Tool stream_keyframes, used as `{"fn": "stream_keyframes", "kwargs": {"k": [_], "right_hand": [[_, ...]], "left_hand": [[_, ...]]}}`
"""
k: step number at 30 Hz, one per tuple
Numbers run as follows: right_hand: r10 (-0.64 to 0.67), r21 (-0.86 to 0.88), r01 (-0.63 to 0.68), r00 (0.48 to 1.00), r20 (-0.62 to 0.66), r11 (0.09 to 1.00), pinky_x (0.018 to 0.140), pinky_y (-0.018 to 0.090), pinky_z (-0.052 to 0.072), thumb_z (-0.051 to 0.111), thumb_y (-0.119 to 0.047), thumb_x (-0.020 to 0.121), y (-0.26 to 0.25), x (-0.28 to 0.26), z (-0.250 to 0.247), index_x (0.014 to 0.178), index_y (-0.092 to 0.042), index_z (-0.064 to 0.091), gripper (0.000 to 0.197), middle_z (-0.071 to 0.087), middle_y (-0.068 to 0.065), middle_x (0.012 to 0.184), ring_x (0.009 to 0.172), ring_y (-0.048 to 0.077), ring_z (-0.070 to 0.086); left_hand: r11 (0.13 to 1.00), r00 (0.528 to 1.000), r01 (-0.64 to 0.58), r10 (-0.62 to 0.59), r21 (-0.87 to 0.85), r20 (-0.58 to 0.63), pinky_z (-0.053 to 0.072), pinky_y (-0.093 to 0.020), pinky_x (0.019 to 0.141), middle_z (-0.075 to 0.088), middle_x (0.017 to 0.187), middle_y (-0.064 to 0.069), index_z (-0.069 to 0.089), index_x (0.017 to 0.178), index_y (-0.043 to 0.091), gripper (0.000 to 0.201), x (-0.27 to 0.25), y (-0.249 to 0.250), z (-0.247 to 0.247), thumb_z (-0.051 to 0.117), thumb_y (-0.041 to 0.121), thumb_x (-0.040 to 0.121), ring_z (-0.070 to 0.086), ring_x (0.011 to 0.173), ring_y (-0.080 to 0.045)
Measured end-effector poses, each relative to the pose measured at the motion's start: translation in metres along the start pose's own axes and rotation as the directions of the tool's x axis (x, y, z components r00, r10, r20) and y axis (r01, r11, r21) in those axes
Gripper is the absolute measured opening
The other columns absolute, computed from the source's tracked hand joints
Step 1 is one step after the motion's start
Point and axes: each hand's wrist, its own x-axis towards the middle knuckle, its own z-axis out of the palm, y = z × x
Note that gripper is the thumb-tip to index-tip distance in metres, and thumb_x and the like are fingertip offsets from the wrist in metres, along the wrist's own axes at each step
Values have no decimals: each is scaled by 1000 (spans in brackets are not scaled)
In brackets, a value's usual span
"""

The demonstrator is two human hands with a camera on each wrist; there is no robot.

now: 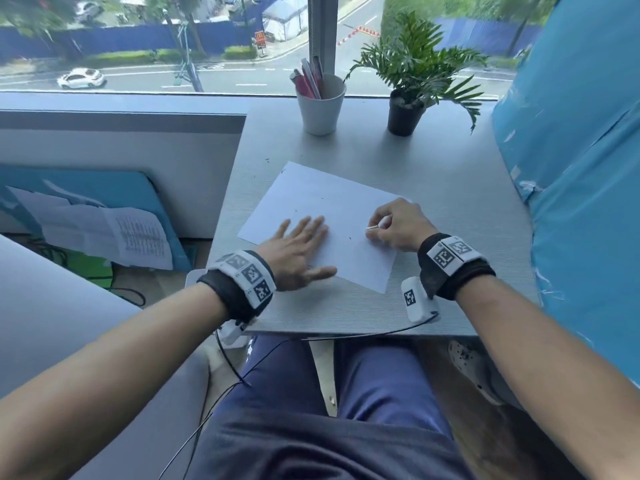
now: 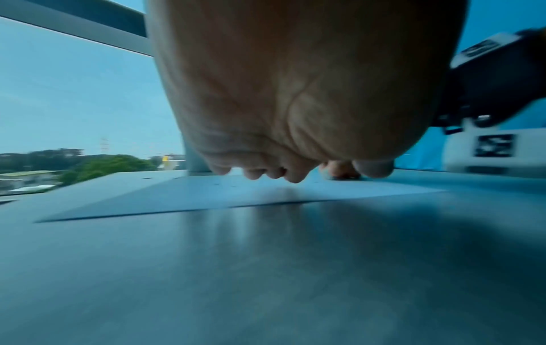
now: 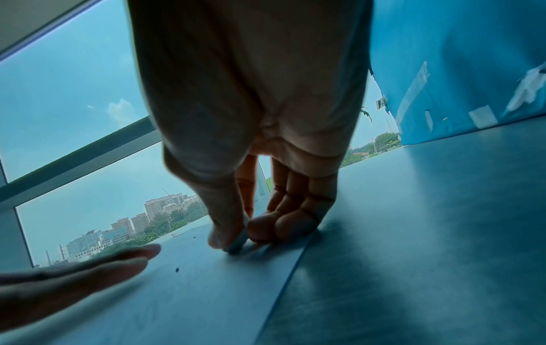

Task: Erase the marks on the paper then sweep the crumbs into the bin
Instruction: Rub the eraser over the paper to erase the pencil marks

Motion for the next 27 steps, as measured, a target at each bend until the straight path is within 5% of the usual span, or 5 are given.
{"fn": "stream_keyframes", "kwargs": {"k": [3,5,13,23,27], "right_hand": [[0,-9,0,1000,0,1000,75,16,41,75,-23,78,2,-3,-1,86,-16,75,11,69,2,79,69,1,56],[4,-8,-4,1000,5,1000,75,15,41,76,-24,78,5,-6,-2,86,-16,75,11,69,2,79,69,1,56],[44,52,-44,999,-4,998,70,18,43,76,-23,76,6,-5,2,82,-15,75,10,65,-1,72,67,5,56],[-31,-18,31,999,10,999,52,3,38,78,-22,73,-9,1,2,78,-15,76,9,65,-7,66,61,2,58],[-48,-34,45,996,-75,998,63,9,41,75,-22,76,-14,4,6,79,-14,77,9,68,-3,70,67,7,60]], "left_hand": [[951,948,-309,309,-3,75,-14,-39,120,-20,162,3,-9,157,23,86,-7,38,9,18,71,91,-20,149,-15],[930,925,-367,367,-14,98,-15,-38,118,-19,162,5,-7,158,26,81,-3,45,14,20,68,93,-20,148,-14],[998,1000,17,-18,-68,-9,-8,-49,122,-19,163,2,-8,158,22,87,34,-16,-13,27,69,94,-15,151,-15],[974,999,-11,22,-226,48,-13,-64,114,-21,163,7,-5,157,38,125,51,-3,-16,73,74,65,-20,149,-17],[974,995,-4,27,-225,96,-15,-65,112,-25,161,9,-8,155,42,131,60,-8,-19,76,74,60,-25,148,-17]]}}
